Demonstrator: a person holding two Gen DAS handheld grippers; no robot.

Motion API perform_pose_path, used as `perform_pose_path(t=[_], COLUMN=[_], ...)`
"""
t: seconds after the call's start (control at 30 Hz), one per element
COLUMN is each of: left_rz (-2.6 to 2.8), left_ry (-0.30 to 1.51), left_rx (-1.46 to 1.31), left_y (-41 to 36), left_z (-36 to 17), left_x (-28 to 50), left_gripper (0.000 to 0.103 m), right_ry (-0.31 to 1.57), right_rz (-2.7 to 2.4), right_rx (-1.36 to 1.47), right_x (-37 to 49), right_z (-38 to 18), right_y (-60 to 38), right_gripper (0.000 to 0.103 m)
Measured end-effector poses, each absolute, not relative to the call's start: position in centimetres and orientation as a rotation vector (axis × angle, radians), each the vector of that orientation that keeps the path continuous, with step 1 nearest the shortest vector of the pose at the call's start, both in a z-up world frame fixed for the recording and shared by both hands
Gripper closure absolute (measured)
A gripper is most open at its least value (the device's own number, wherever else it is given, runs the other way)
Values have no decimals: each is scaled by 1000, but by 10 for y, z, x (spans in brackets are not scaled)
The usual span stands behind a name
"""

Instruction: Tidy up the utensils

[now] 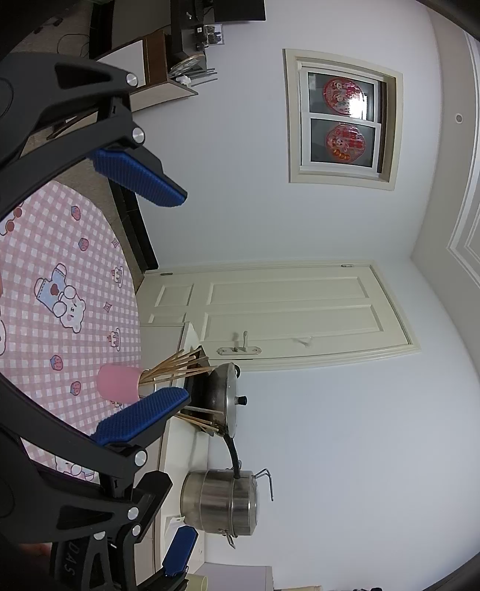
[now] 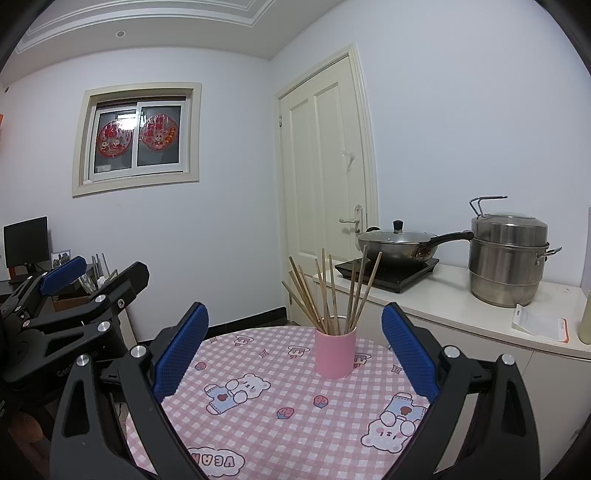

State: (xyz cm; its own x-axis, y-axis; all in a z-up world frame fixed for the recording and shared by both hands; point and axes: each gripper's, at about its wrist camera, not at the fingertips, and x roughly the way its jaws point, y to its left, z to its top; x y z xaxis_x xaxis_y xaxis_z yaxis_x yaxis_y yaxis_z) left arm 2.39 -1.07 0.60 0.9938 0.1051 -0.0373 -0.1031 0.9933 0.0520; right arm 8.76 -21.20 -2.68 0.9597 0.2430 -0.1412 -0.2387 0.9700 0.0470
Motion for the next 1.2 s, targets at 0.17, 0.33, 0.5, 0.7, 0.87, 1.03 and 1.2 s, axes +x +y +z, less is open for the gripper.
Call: perform_pose_path(t=[0.17,0.33,0.5,0.7,0.87,1.03,1.2], left_rz=[104,104,105,108,108,109,112], left_ry=[42,42,40,40,38,41,43], left_rx=[50,49,51,51,51,49,49], left_y=[-11,-11,-11,-10,-10,-10,-10], left_z=[6,6,6,4,4,4,4], left_x=[24,24,24,24,24,24,25], left_gripper=[7,6,6,6,6,6,6], right_ry=[148,150,149,150,149,151,152], right_rz=[243,241,242,241,240,239,239], right_rx=[31,31,31,30,29,26,26], right_x=[86,86,86,85,84,85,85], right_z=[-27,-28,-28,-28,-28,-27,-27], right_y=[-211,-211,-211,-210,-209,-208,-207], right_gripper=[12,12,12,12,12,12,11])
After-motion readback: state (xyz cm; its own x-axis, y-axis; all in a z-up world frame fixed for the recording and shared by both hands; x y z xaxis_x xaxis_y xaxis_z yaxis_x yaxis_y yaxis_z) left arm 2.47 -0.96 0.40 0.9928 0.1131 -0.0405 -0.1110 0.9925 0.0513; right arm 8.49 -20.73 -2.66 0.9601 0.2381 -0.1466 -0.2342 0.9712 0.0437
